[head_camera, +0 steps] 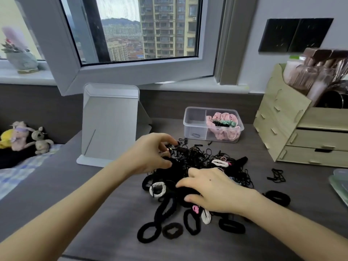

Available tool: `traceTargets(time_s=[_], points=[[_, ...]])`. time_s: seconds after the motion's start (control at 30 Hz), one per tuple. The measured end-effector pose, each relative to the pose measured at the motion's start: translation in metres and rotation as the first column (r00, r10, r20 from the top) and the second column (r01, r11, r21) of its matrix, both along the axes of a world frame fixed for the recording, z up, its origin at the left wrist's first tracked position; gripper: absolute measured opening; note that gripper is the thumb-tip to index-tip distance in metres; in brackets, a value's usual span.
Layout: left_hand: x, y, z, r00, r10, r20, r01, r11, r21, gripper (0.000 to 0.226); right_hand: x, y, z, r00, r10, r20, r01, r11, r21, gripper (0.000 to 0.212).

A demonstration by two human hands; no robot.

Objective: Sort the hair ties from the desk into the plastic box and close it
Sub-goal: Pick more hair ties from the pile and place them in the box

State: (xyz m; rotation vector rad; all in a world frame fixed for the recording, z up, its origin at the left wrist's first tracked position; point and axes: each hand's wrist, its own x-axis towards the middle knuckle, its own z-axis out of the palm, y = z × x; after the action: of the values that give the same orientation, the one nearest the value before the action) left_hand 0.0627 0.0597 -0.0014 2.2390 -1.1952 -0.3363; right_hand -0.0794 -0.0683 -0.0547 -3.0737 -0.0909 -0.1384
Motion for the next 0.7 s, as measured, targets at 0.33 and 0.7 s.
traceTargets(time_s=[0.33, 0.7], points=[[0.010, -0.040, 0.009, 0.944, 0.017, -0.329, -0.111, 0.956, -0.271, 0.015, 0.010, -0.034, 0.010, 0.898, -0.423, 0.121, 0.229, 0.683, 0.694, 0.013], [0.024, -0.112, 0.005, 0.866, -0.087, -0.493, -0.124, 0.917, -0.380, 0.015, 0.047, -0.077, 0.036, 0.878, -0.468, -0.098, 0.317, 0.416, 0.852, 0.019]])
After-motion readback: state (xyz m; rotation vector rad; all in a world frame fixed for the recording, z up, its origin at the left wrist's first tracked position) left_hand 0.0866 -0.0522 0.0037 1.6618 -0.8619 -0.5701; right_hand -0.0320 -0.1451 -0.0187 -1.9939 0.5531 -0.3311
